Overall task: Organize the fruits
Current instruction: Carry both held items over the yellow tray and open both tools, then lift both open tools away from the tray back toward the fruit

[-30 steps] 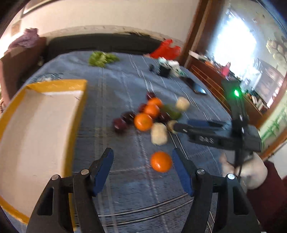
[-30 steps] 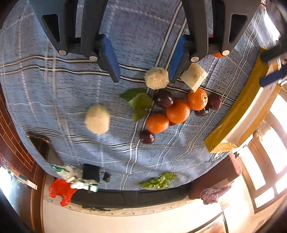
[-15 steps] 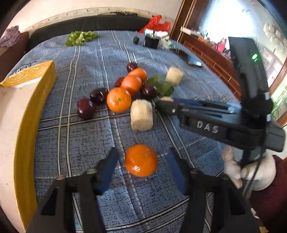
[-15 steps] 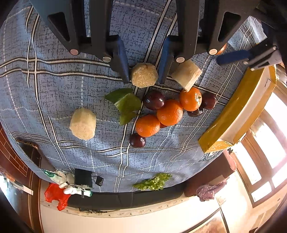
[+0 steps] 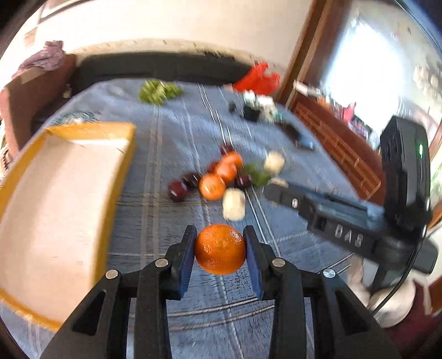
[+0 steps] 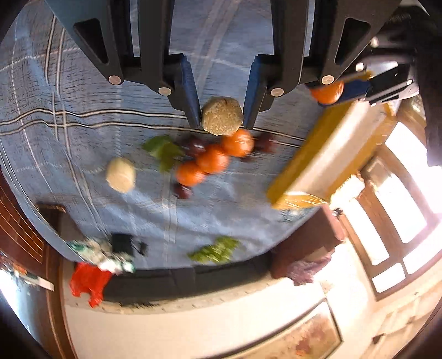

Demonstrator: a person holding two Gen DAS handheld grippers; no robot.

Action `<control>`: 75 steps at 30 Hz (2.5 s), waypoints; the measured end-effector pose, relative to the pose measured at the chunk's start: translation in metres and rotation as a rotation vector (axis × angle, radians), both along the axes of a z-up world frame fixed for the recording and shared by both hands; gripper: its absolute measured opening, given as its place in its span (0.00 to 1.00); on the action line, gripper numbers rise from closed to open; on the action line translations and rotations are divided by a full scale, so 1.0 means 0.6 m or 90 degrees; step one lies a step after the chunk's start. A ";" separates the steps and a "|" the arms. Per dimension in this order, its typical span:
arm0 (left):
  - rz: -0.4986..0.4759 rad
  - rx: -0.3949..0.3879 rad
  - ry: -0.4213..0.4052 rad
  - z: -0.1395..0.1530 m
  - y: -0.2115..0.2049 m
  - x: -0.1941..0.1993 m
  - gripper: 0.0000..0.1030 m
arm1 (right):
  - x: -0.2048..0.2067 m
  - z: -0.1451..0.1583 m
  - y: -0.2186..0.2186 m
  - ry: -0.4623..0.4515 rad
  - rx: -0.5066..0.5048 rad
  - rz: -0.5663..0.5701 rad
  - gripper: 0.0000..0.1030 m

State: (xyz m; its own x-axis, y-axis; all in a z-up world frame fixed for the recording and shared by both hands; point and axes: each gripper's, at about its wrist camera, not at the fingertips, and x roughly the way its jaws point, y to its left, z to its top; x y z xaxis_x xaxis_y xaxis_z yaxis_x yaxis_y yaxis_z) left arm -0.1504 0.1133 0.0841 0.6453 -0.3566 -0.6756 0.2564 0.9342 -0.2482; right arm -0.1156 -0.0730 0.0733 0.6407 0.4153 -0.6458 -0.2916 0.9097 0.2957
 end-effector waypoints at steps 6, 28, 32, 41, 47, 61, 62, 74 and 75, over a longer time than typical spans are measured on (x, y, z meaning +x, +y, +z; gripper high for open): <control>0.072 -0.011 -0.085 0.079 0.077 -0.072 0.33 | -0.049 0.070 0.077 -0.052 0.048 0.085 0.34; 0.291 0.091 -0.160 0.266 0.362 -0.055 0.33 | 0.002 0.287 0.339 -0.167 0.108 0.278 0.34; 0.286 0.029 -0.099 0.194 0.386 -0.014 0.33 | 0.013 0.211 0.370 -0.112 0.057 0.283 0.35; 0.260 0.011 0.052 -0.005 0.364 0.063 0.33 | 0.025 0.020 0.396 0.014 -0.088 0.303 0.35; 0.319 0.043 0.130 -0.074 0.394 0.069 0.33 | 0.016 -0.035 0.436 0.036 -0.134 0.352 0.35; 0.381 0.057 0.102 -0.033 0.410 0.010 0.61 | -0.040 -0.065 0.481 0.017 -0.154 0.411 0.36; 0.391 0.053 0.095 -0.024 0.412 0.002 0.61 | -0.045 -0.061 0.479 0.014 -0.151 0.409 0.38; 0.541 0.068 -0.046 0.098 0.440 -0.171 0.68 | -0.058 0.013 0.403 -0.122 -0.063 0.345 0.54; 0.563 0.072 -0.058 0.107 0.446 -0.185 0.69 | -0.054 0.016 0.396 -0.133 -0.055 0.335 0.54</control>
